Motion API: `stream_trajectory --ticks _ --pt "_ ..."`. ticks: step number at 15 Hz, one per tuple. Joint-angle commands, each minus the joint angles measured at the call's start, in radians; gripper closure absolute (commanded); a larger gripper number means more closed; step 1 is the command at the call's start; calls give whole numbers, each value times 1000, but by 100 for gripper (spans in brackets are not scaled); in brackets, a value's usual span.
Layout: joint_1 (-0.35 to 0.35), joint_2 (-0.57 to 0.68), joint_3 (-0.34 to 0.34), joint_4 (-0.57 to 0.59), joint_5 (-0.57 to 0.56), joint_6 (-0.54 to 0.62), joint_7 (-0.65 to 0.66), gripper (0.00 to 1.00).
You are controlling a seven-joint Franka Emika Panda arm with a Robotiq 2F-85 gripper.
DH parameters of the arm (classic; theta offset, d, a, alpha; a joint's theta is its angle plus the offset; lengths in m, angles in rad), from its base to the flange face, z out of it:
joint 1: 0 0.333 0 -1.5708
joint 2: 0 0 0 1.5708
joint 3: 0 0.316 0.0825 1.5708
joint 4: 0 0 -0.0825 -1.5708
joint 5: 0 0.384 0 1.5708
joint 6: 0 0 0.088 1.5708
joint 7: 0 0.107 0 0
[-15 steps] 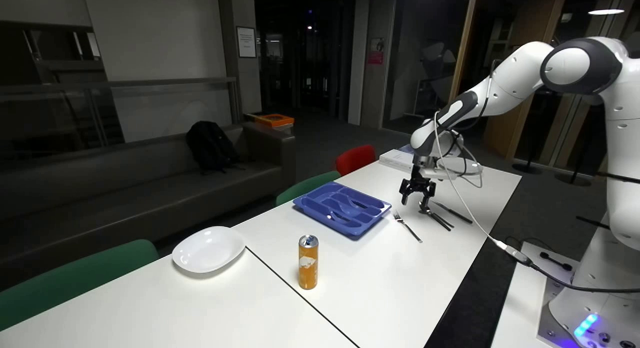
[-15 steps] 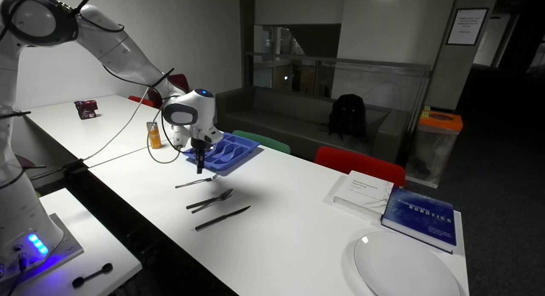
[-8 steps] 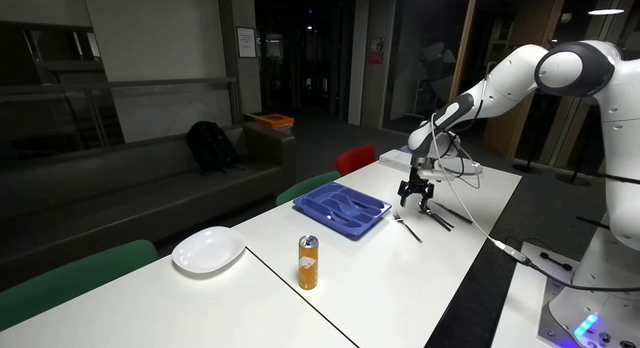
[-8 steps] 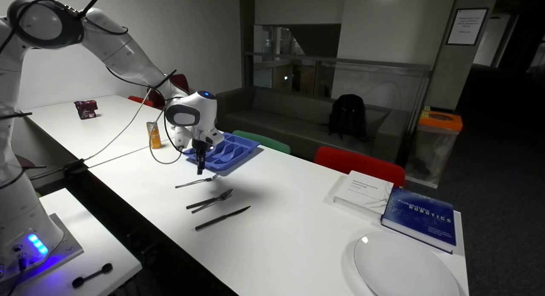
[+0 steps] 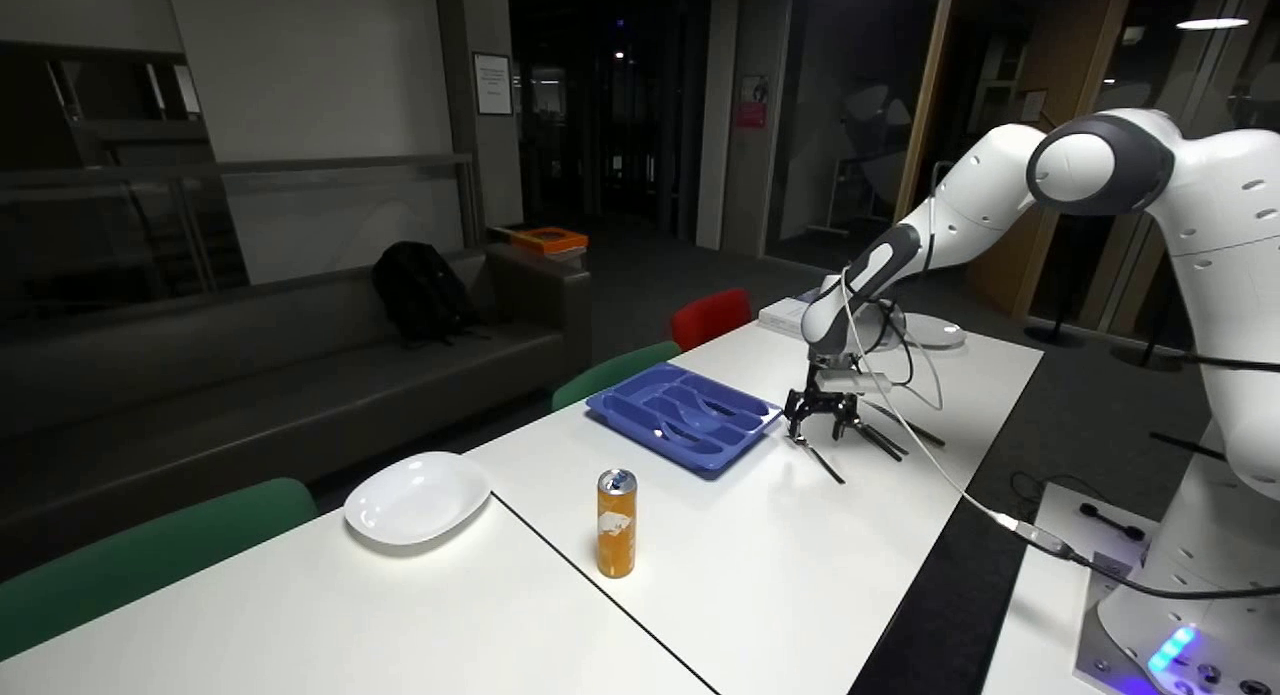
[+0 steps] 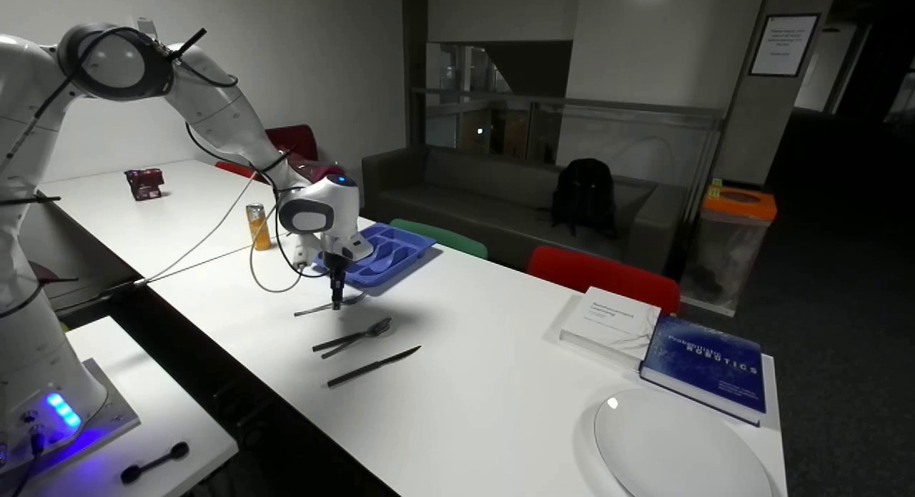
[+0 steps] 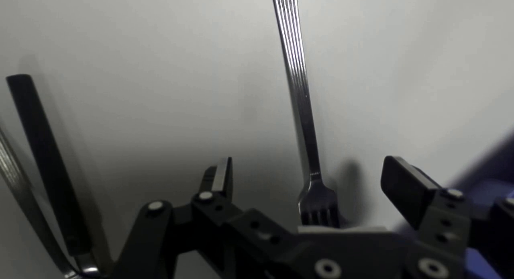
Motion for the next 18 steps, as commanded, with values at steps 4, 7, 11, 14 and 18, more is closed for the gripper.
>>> stream_trajectory --ticks 4,7,11,14,18 --pt "84 51 -48 29 -87 64 201 0" --pt "115 47 -77 24 -127 53 257 0" --pt "131 41 -101 22 -194 13 267 0" --pt "132 40 -102 23 -237 -21 249 0" --pt "132 37 -95 23 -296 -73 225 0"
